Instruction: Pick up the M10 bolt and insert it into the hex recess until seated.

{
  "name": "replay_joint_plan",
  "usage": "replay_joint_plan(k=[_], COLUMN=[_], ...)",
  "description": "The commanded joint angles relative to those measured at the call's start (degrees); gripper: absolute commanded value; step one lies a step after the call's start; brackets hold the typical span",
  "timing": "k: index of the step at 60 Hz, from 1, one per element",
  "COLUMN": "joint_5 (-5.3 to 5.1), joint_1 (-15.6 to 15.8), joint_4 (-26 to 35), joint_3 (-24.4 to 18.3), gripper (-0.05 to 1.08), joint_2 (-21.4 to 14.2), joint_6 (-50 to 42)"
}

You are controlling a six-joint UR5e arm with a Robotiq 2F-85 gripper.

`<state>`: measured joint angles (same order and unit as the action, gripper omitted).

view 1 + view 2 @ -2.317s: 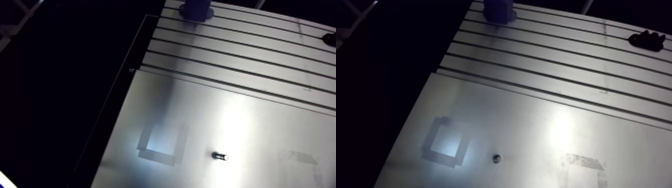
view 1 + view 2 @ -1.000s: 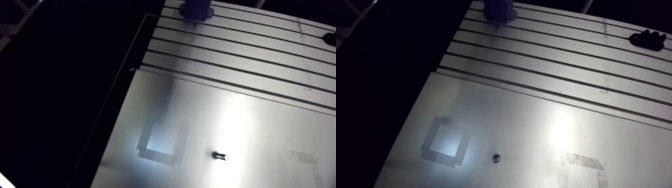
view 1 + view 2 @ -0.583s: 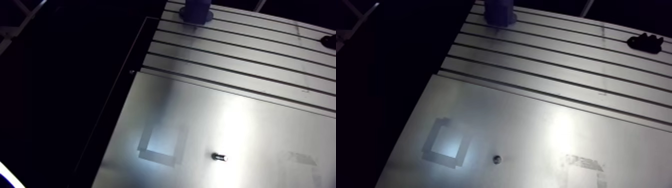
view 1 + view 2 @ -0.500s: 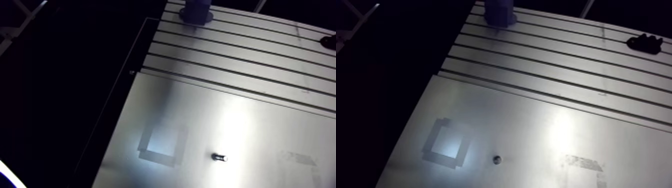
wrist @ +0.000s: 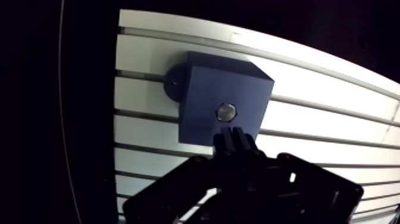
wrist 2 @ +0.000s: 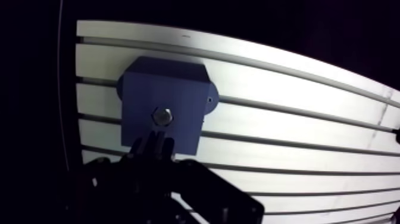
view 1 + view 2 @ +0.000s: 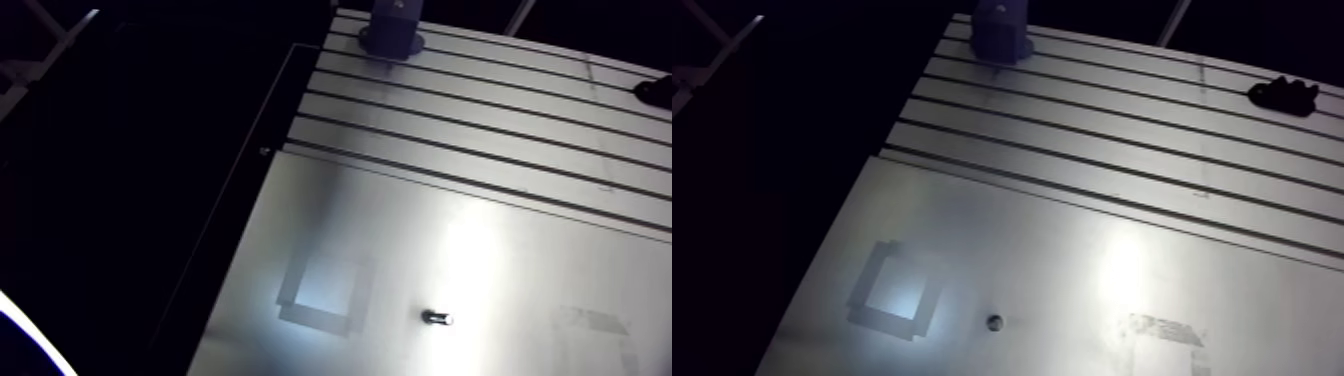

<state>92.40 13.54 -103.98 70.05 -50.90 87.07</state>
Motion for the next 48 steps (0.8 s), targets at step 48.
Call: replay_joint_plan(k=[48], joint_5=[0.1], joint_1=[-11.06], joint_4=[12.48], joint_3=[10.13], gripper=[0.01], joint_2=[-25.08], joint_6=[5.12])
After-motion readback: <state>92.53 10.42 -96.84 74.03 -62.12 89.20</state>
